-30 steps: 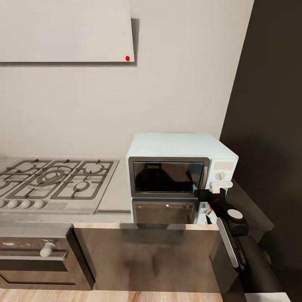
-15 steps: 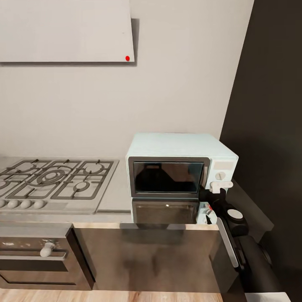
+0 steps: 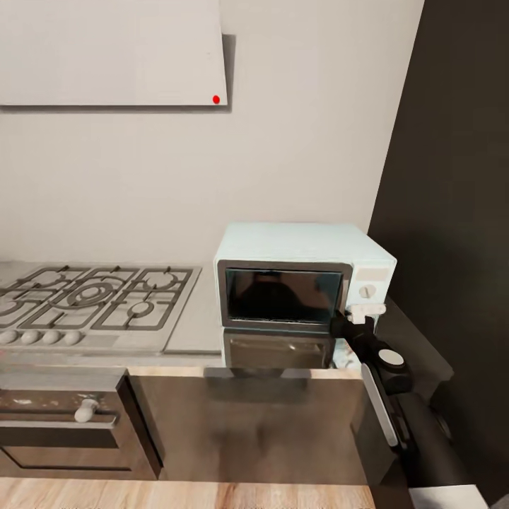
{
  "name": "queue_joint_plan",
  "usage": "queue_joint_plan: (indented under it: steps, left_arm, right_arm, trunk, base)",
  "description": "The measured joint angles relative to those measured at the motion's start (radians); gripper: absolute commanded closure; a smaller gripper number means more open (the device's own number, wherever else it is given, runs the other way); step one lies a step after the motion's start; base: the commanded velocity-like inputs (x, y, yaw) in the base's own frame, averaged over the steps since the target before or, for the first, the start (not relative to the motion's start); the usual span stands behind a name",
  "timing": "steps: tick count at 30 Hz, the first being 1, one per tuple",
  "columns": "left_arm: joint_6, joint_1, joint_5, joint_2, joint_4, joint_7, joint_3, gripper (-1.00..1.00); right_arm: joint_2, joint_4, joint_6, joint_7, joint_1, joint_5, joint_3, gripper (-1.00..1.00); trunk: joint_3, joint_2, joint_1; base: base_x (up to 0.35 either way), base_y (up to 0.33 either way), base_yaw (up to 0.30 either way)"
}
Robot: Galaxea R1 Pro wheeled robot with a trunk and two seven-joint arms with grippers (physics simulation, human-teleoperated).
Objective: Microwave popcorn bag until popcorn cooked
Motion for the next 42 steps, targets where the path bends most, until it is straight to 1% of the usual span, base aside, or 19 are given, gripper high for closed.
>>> queue_joint_plan:
  steps: [2, 13, 16, 22, 28, 33, 37, 42]
  left_arm:
    - [0.0, 0.0, 0.0, 0.0, 0.0, 0.0, 0.0, -1.0]
    - [0.0, 0.0, 0.0, 0.0, 0.0, 0.0, 0.0, -1.0]
    - [0.0, 0.0, 0.0, 0.0, 0.0, 0.0, 0.0, -1.0]
    - [0.0, 0.0, 0.0, 0.0, 0.0, 0.0, 0.0, -1.0]
    - [0.0, 0.0, 0.0, -0.001, 0.0, 0.0, 0.0, -1.0]
    - [0.0, 0.0, 0.0, -0.001, 0.0, 0.0, 0.0, -1.0]
    - [0.0, 0.0, 0.0, -0.003, 0.0, 0.0, 0.0, -1.0]
    - [0.0, 0.0, 0.0, -0.003, 0.0, 0.0, 0.0, -1.0]
  right_arm:
    - [0.0, 0.0, 0.0, 0.0, 0.0, -0.001, -0.023, 1.0]
    - [0.0, 0.0, 0.001, -0.002, 0.0, 0.003, -0.024, 1.0]
    - [0.0, 0.0, 0.0, 0.0, 0.0, -0.004, -0.023, 1.0]
    - [0.0, 0.0, 0.0, -0.001, 0.0, -0.004, -0.014, 1.0]
    - [0.0, -0.001, 0.0, -0.004, 0.0, 0.005, 0.008, 1.0]
    - [0.0, 0.0, 0.0, 0.0, 0.0, 0.003, 0.008, 1.0]
    - [-0.001, -0.001, -0.001, -0.002, 0.0, 0.009, 0.025, 1.0]
    - [-0.001, -0.001, 0.001, 0.002, 0.0, 0.01, 0.03, 1.0]
  trunk:
    - [0.0, 0.0, 0.0]
    - [0.0, 0.0, 0.0]
    - [0.0, 0.0, 0.0]
    - [0.0, 0.0, 0.0]
    - [0.0, 0.0, 0.0]
    - [0.0, 0.0, 0.0]
    - [0.0, 0.0, 0.0]
    - [0.0, 0.0, 0.0]
  base:
    - [-0.012, 0.0, 0.0]
    - [-0.005, 0.0, 0.0]
    - [-0.238, 0.0, 0.0]
    - [-0.093, 0.0, 0.0]
    - [-0.202, 0.0, 0.0]
    - [-0.032, 0.0, 0.0]
    - [-0.21, 0.0, 0.0]
    - [-0.073, 0.013, 0.0]
